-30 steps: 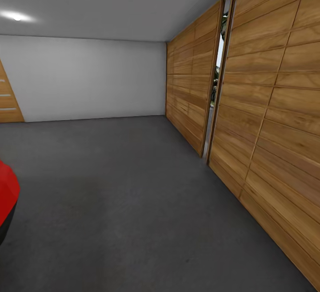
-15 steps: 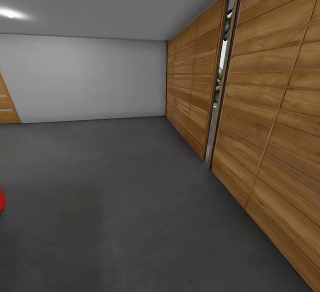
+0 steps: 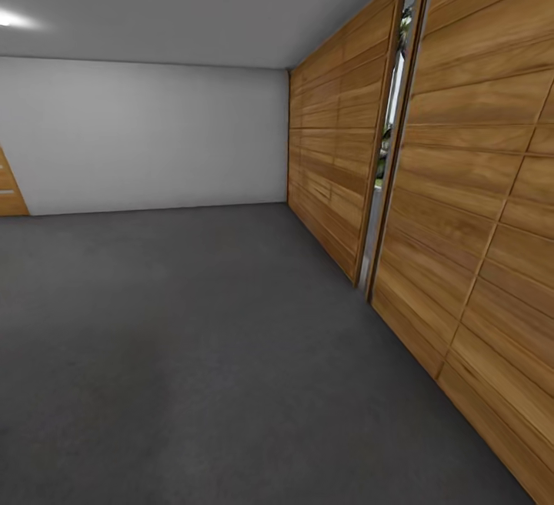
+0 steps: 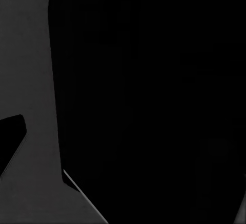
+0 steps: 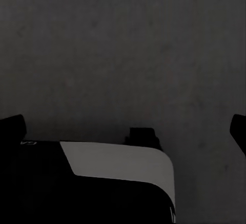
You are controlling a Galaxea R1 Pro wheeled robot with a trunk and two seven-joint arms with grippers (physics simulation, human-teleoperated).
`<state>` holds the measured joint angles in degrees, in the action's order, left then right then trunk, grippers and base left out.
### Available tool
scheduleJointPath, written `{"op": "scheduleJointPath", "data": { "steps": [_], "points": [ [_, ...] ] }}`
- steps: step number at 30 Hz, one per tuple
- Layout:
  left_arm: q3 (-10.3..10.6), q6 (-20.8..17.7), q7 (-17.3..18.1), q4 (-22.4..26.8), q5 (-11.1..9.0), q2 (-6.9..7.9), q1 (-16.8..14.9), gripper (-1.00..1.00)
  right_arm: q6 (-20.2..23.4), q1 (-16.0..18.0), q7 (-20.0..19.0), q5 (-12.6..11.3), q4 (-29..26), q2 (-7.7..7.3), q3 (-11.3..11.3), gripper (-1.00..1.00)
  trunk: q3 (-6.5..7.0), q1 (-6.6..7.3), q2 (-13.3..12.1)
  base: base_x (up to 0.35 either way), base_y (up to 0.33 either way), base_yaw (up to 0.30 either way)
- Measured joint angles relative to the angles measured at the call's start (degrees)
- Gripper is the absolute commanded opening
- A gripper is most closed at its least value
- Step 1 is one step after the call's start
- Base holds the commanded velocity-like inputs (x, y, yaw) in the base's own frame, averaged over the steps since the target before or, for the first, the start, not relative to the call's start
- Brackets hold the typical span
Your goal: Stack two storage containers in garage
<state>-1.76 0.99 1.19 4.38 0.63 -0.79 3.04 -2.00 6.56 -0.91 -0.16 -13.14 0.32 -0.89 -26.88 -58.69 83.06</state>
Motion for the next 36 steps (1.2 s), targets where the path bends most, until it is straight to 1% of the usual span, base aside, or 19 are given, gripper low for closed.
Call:
{"op": "scheduleJointPath", "data": {
  "steps": [12, 19, 36],
  "points": [
    [0.0, 0.0, 0.0, 0.0, 0.0, 0.08, 0.0, 1.0, 0.1, 0.0, 0.2, 0.0, 0.0, 0.06, 0.0, 1.0, -0.02, 0.0, 0.0, 0.341, 0.0, 0.0],
    [-0.1, 0.0, -0.1, 0.0, 0.0, 0.14, 0.0, 1.0, 0.1, 0.0, 0.2, 0.0, 0.0, 0.04, 0.0, 1.0, -0.3, 0.0, 0.0, 0.341, 0.0, 0.016],
    [-0.1, 0.0, -0.1, 0.0, 0.0, 0.3, 0.0, 1.0, 0.1, 0.0, 0.3, 0.1, 0.0, 0.07, 0.0, 1.0, -1.58, 0.0, 0.0, 0.341, 0.0, 0.172]
  ]
}}
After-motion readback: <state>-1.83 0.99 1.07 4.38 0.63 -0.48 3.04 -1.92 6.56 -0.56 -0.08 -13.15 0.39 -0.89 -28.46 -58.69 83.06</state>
